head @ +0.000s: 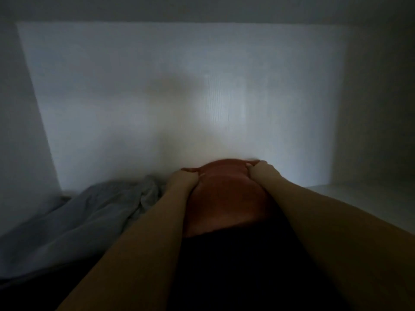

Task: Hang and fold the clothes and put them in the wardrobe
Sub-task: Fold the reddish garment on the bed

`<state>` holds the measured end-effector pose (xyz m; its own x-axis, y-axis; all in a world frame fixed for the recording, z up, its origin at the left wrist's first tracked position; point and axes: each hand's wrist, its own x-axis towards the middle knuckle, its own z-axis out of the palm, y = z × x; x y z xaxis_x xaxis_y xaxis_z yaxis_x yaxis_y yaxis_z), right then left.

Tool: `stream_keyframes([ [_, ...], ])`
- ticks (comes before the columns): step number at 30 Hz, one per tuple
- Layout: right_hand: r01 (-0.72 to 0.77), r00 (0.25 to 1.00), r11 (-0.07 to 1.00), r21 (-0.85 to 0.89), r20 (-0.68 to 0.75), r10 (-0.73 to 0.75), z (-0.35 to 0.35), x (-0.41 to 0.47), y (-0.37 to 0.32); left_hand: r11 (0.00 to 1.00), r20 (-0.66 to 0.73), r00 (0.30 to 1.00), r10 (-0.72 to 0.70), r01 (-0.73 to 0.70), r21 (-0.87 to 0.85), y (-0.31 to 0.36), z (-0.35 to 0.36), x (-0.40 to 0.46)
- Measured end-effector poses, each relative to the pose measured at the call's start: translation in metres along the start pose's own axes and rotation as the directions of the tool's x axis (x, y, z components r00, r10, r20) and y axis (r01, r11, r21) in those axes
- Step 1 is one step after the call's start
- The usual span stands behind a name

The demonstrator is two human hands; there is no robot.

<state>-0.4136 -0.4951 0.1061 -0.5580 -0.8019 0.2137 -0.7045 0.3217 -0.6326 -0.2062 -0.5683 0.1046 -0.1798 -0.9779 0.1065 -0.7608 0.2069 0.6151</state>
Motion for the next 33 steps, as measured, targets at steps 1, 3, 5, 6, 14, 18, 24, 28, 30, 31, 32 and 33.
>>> stream_keyframes([
  [1,0.01,1.0,1.0,-0.023,0.008,-0.009,-0.001,0.003,-0.002,1.0,0.008,1.0,0.01,-0.01,0.016,0.001,-0.002,0.003],
  [3,0.004,0.999,0.997,-0.074,0.048,-0.001,-0.005,0.006,-0.003,1.0,0.006,1.0,0.026,-0.026,0.013,0.004,-0.003,0.004],
  [5,-0.013,0.996,0.993,-0.122,0.082,0.023,-0.006,0.007,-0.002,0.993,-0.006,0.997,0.074,-0.073,0.095,0.003,-0.001,0.004],
  [6,-0.02,0.995,0.99,-0.14,0.091,0.033,-0.007,0.007,-0.003,0.987,-0.01,0.997,0.081,-0.079,0.136,0.001,0.0,0.004],
  [14,0.008,0.999,0.994,-0.113,-0.049,-0.014,-0.1,-0.04,-0.028,0.989,-0.341,0.939,0.044,0.007,0.146,0.025,-0.058,-0.032],
  [18,0.072,0.962,0.985,-0.155,-0.252,-0.11,-0.19,-0.108,-0.034,0.945,-0.417,0.86,0.294,-0.195,0.264,0.074,-0.097,-0.097],
  [24,0.101,0.915,0.918,-0.382,-0.327,-0.237,-0.278,-0.246,0.013,0.712,-0.315,0.647,0.694,-0.555,0.43,0.154,-0.074,-0.225],
  [28,0.043,0.916,0.872,-0.487,-0.329,-0.229,-0.322,-0.338,0.057,0.535,-0.274,0.46,0.845,-0.736,0.414,0.191,-0.039,-0.317],
  [30,0.027,0.912,0.856,-0.516,-0.339,-0.233,-0.342,-0.386,0.082,0.471,-0.265,0.393,0.881,-0.782,0.407,0.206,-0.025,-0.366],
  [31,0.021,0.906,0.85,-0.526,-0.35,-0.239,-0.352,-0.41,0.094,0.446,-0.264,0.365,0.893,-0.799,0.403,0.212,-0.019,-0.391],
  [32,0.014,0.898,0.846,-0.533,-0.365,-0.244,-0.36,-0.435,0.105,0.426,-0.266,0.342,0.901,-0.813,0.398,0.217,-0.014,-0.416],
  [33,0.003,0.89,0.842,-0.54,-0.382,-0.249,-0.369,-0.46,0.116,0.41,-0.271,0.323,0.907,-0.825,0.388,0.221,-0.008,-0.44],
])
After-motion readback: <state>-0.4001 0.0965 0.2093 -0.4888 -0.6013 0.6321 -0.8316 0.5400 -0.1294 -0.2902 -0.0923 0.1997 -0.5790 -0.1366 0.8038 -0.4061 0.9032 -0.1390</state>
